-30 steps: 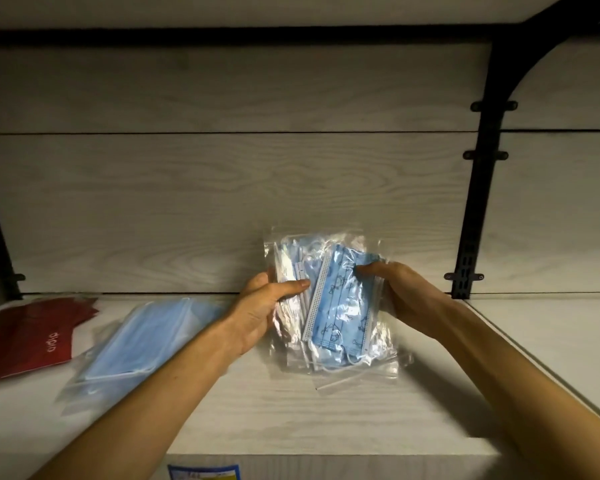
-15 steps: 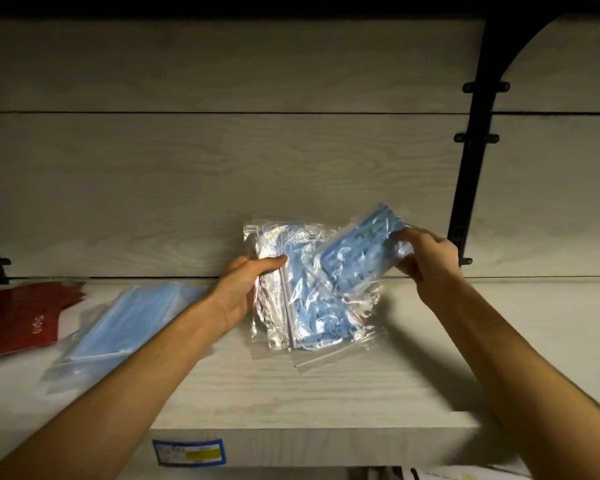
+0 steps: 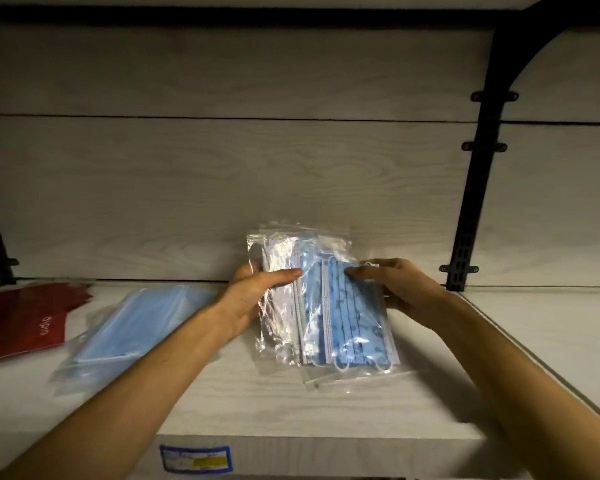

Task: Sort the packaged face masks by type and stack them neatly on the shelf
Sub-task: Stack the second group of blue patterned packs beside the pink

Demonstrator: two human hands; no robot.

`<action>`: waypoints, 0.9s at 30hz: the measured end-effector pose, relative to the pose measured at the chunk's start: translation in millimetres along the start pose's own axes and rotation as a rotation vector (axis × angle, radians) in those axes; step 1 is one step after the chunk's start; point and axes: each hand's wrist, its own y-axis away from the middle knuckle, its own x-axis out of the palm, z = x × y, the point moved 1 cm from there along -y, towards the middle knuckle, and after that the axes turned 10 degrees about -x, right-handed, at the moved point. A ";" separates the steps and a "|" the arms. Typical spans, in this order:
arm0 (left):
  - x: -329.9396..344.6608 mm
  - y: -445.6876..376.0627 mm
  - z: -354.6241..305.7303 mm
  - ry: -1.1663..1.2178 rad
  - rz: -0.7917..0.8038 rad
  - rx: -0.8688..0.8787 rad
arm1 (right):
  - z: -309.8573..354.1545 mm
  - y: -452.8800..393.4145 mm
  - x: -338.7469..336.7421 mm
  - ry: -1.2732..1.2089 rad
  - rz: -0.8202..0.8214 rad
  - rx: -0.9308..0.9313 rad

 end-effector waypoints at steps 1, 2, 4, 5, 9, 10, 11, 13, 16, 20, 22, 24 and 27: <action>-0.5 -0.4 0.2 -0.006 -0.001 0.008 | 0.3 0.0 -0.5 -0.025 0.006 -0.001; 0.0 -0.4 0.6 -0.012 0.000 0.019 | 0.6 -0.3 -0.9 -0.034 0.004 -0.005; 2.3 2.2 0.5 -0.016 -0.015 0.013 | 1.3 0.3 -0.6 -0.036 0.000 -0.020; 2.9 3.5 -0.2 -0.021 -0.023 0.008 | 1.4 0.6 -0.3 -0.035 -0.004 -0.031; 6.4 5.2 -6.1 0.025 0.053 -0.040 | 4.1 2.1 0.7 -0.031 -0.100 -0.059; 6.7 6.4 -7.1 0.036 0.064 -0.051 | 4.7 2.0 0.0 -0.032 -0.137 -0.065; 6.8 6.7 -7.6 0.041 0.061 -0.055 | 4.9 1.7 -1.0 -0.035 -0.172 -0.072; 6.6 7.0 -7.2 0.056 0.017 -0.053 | 6.1 1.1 -2.8 -0.059 -0.263 -0.071; 6.8 6.7 -7.8 0.074 0.012 -0.066 | 8.7 -0.3 -7.7 -0.114 -0.461 -0.051; 8.5 10.3 -7.8 0.048 0.025 -0.077 | 7.9 1.1 -18.0 -0.308 -0.663 -0.004; 8.6 9.8 -7.1 0.045 0.016 -0.092 | 8.5 2.5 -18.9 -0.401 -0.725 -0.007; 10.3 10.9 -7.6 0.034 0.021 -0.102 | 10.2 3.8 -15.0 -0.488 -0.770 -0.017; 13.7 14.0 -8.2 -0.017 0.098 -0.093 | 6.8 2.6 -9.7 -0.566 -0.865 -0.046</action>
